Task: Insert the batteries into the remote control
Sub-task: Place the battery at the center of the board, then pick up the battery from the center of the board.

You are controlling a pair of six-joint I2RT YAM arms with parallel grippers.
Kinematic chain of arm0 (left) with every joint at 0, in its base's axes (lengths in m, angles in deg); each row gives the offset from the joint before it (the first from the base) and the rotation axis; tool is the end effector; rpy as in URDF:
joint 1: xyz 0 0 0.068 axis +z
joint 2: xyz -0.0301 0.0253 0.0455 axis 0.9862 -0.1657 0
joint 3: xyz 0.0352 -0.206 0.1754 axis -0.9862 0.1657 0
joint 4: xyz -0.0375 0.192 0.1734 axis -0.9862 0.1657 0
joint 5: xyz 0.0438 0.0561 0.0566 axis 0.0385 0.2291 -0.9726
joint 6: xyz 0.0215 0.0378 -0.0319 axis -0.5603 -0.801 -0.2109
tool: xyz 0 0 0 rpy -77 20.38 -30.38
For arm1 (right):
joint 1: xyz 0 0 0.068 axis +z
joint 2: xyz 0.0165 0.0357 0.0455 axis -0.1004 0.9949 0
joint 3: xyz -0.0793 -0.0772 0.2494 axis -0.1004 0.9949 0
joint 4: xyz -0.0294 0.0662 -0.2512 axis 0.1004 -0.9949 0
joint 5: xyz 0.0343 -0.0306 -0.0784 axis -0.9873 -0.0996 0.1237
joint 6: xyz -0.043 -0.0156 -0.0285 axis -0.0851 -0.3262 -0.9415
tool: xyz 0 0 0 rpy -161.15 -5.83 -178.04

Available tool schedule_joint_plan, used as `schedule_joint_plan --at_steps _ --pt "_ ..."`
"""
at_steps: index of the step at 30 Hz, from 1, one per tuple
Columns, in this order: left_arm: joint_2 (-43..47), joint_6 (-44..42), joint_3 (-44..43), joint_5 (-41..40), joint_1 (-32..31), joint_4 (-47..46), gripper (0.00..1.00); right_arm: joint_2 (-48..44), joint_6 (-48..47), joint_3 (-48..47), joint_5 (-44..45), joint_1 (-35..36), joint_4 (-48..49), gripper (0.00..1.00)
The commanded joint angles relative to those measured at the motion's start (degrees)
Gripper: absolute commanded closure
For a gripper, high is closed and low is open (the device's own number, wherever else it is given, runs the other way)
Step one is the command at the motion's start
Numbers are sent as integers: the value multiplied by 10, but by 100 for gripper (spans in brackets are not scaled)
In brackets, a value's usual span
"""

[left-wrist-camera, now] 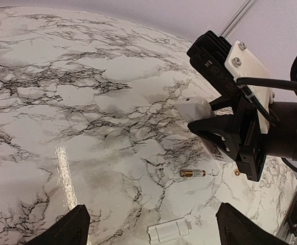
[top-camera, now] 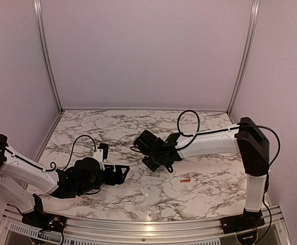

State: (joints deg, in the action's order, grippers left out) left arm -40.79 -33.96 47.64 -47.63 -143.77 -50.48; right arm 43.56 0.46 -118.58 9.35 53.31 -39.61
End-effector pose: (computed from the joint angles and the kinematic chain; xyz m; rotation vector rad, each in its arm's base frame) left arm 0.1294 -0.2268 0.1526 0.1364 2.0449 -0.7795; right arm 0.2280 0.3483 0.1743 -0.9961 2.2642 -0.1913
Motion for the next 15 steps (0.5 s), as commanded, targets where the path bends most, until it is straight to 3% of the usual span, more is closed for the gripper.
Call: schedule_joint_plan --at_steps 1,4,6,11,15 --pt "-14 -25 -20 22 5 18 9 -4 -19 -17 89 18 -4 100" --pt "-17 -97 -36 81 6 16 13 -20 -15 -17 80 13 -9 100" --pt "-23 -176 -77 117 3 56 17 -53 -3 -7 28 -9 -8 100" --pt "-98 -397 -227 186 -12 283 25 -184 35 78 -166 -113 33 100" --pt "-148 -518 -302 224 -20 370 32 -265 58 136 -289 -181 53 100"
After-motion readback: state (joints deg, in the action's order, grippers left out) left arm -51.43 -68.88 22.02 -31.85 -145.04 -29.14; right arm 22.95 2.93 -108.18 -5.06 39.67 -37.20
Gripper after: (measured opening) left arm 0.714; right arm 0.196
